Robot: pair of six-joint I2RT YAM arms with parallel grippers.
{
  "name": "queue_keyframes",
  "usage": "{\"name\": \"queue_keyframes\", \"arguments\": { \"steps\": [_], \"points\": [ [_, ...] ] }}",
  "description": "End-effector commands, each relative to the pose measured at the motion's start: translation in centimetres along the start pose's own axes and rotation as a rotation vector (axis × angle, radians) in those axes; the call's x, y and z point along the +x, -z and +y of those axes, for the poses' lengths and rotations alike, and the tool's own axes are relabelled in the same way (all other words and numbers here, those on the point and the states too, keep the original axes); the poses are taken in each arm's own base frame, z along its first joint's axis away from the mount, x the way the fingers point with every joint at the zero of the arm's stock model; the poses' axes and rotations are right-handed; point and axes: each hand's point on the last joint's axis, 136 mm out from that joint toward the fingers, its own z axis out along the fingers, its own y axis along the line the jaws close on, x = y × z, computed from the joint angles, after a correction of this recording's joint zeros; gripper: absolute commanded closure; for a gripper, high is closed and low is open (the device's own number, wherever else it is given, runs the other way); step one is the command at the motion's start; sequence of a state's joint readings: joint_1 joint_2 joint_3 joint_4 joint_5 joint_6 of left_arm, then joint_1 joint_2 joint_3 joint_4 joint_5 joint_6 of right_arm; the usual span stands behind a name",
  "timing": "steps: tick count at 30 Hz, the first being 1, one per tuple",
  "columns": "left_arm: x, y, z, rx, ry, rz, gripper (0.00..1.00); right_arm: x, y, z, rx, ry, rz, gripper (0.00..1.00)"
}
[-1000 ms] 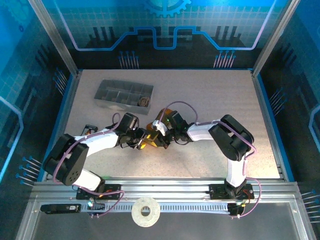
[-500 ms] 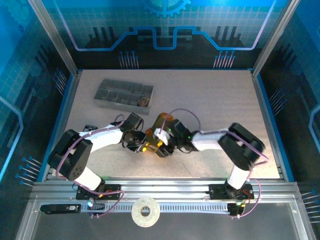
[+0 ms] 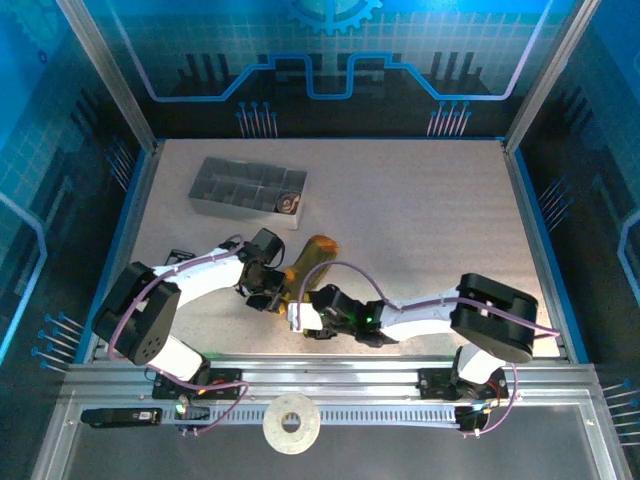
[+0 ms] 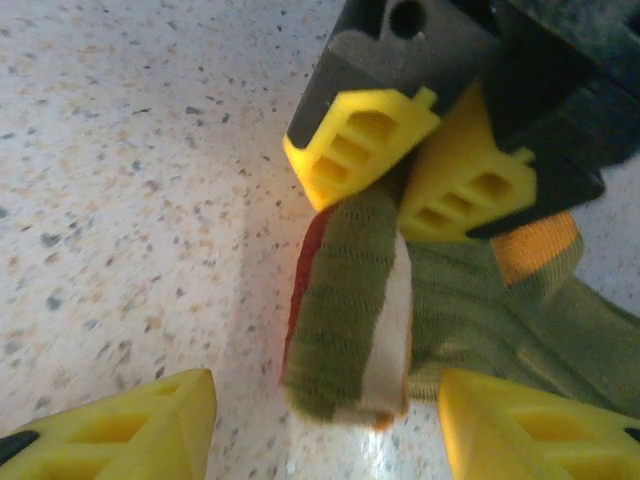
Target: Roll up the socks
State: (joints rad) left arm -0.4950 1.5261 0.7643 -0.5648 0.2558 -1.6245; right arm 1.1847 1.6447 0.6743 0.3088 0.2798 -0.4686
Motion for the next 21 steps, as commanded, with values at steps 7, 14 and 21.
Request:
{"name": "queue_keyframes", "arguments": {
  "steps": [7, 14, 21],
  "points": [
    [-1.1, -0.9, 4.2, -0.166, 0.076, -0.037, 1.00, -0.2, -3.2, -0.7, 0.054, 0.107, 0.086, 0.72],
    [-1.4, 1.3, 2.3, 0.000, 0.025, -0.055, 0.67, 3.1, -3.7, 1.4, -0.148, -0.091, 0.172, 1.00],
    [-2.4, 4.5, 0.8, 0.244, -0.003, -0.124, 0.21, 3.0, -3.4, 2.8, -0.453, -0.422, 0.151, 1.00]
  ]
}}
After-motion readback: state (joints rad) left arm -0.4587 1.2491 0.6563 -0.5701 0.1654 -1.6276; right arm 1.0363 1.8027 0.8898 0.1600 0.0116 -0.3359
